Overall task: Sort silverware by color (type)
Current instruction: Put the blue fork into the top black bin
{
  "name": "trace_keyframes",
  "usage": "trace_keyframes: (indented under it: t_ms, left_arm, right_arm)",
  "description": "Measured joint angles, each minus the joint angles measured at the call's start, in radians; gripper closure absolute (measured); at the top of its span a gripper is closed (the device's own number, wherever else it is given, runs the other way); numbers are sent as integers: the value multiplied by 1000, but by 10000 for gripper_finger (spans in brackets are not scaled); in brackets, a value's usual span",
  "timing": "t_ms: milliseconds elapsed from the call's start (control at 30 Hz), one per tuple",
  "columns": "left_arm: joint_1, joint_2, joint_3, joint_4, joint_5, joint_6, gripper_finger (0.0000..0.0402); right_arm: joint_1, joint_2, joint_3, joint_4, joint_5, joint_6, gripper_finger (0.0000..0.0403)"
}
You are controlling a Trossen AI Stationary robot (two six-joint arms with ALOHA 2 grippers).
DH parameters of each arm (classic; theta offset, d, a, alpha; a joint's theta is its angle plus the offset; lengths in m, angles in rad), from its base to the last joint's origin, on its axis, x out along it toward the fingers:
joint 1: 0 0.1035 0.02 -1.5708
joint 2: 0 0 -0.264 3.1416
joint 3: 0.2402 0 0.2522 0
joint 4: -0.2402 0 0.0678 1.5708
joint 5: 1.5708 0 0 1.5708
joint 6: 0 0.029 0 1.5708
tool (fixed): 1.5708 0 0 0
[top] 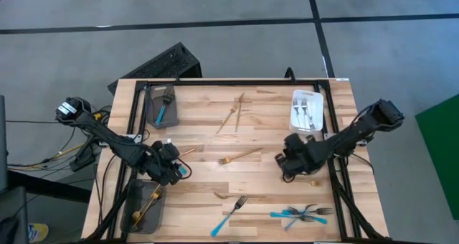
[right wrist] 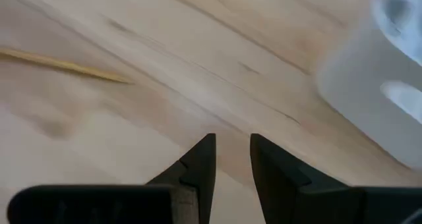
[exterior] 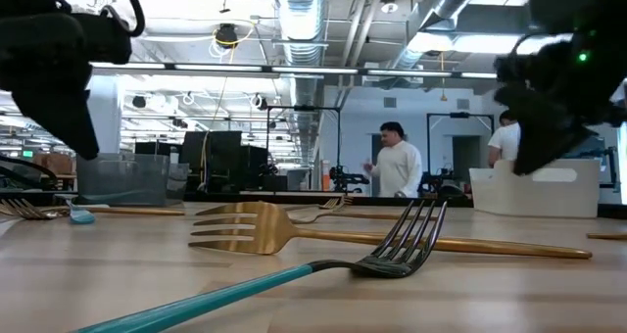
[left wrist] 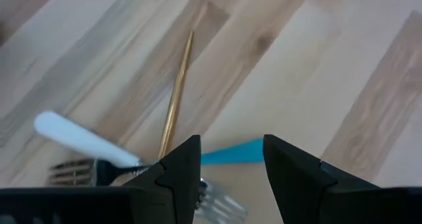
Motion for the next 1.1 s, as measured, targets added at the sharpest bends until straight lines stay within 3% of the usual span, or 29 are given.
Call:
trace_keyframes:
  t_ms: [167,333,533,733,900,1100]
  left_arm:
    - [0,0,-4,-14,39,-32,251]
    - [0,0,-4,-43,24,-6,251]
    - [0,0,-4,-53,-112,292,251]
    - [1,39,-4,-46,0,603,251]
    - [1,131,-2,55,85,823,251]
    - [8,211,3,143,117,936,251]
  right_arm:
    - [58,16,0,209,99,-102,282]
    - [58,20,0,335,118,-209,282]
    - [57,20,0,409,129,-286,282]
    - [57,20,-5,412,128,-286,282]
    - [57,20,-5,421,127,-287,282]
    - [57,20,-5,421,126,-287,282]
